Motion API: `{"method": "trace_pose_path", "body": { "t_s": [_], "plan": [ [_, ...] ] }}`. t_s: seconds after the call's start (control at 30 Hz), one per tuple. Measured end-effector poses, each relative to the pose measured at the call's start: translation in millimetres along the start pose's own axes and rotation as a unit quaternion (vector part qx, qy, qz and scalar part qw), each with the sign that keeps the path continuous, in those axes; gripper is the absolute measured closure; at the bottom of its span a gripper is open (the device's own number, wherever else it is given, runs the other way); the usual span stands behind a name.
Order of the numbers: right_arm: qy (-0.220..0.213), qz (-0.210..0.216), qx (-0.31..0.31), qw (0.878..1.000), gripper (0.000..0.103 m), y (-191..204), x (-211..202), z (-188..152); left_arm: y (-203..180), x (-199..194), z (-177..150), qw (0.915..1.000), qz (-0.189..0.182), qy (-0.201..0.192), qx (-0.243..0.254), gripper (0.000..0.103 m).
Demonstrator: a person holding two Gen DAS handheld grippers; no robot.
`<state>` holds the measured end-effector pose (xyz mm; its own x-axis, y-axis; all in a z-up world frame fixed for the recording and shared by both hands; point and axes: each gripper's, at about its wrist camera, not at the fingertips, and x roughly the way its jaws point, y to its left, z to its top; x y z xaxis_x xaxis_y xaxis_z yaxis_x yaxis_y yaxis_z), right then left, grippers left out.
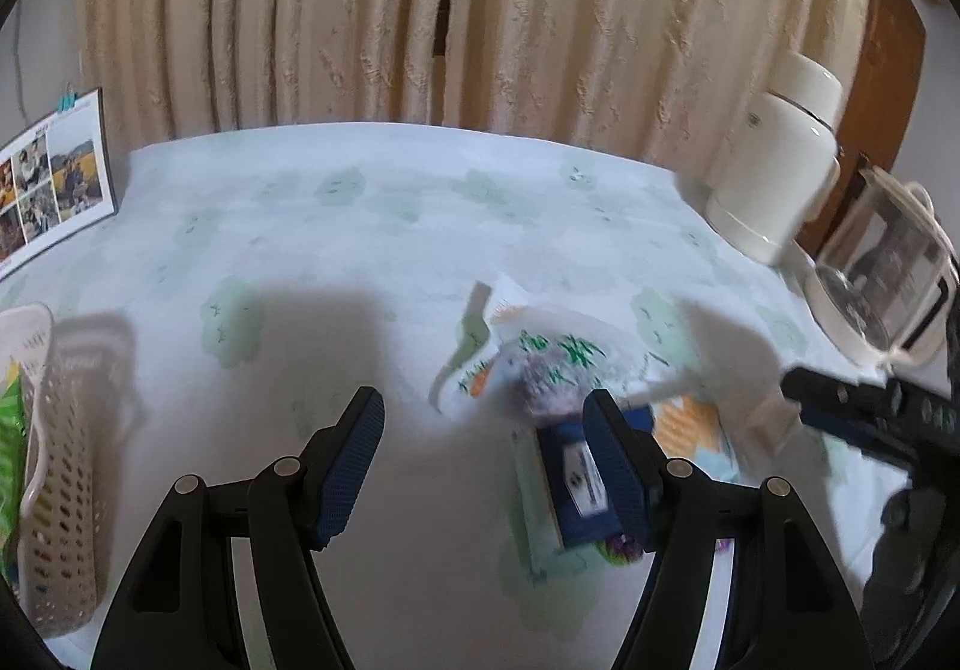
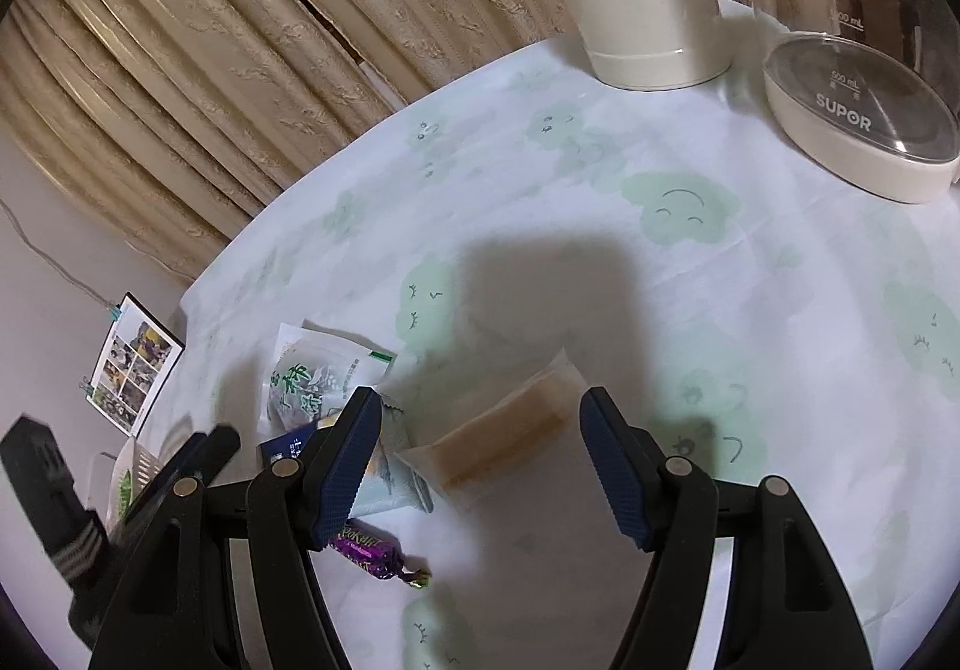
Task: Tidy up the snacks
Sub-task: 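Move the left gripper to the clear green-lettered snack bag and grasp it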
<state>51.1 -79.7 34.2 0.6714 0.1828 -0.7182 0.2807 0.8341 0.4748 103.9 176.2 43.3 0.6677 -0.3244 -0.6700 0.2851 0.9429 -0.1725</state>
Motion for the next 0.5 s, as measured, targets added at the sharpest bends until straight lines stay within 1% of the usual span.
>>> {"method": "trace_pose_path", "body": {
  "t_s": [0.1, 0.2, 0.3, 0.43, 0.5],
  "plan": [
    [0.002, 0.009, 0.007, 1.000, 0.036, -0.5, -2.2, 0.1, 5.5, 7.5, 8.6, 0.9996, -0.012, 0.006, -0.024, 0.034],
    [0.001, 0.010, 0.009, 1.000, 0.036, 0.9, -3.0, -0.3, 2.4, 16.8, 16.8, 0.9993, -0.022, 0.012, -0.029, 0.034],
    [0.003, 0.009, 0.010, 1.000, 0.036, 1.1, -2.7, -0.6, -6.3, 32.4, 25.1, 0.9987, -0.038, 0.027, -0.020, 0.034],
    [0.009, 0.007, 0.011, 1.000, 0.036, 0.9, -2.2, -1.9, -18.9, 53.9, 29.8, 0.9965, -0.061, 0.058, -0.002, 0.034],
    [0.011, 0.003, 0.012, 1.000, 0.036, 0.7, -2.6, -2.6, -25.4, 62.0, 29.5, 0.9965, -0.052, 0.064, 0.016, 0.032]
  ]
}}
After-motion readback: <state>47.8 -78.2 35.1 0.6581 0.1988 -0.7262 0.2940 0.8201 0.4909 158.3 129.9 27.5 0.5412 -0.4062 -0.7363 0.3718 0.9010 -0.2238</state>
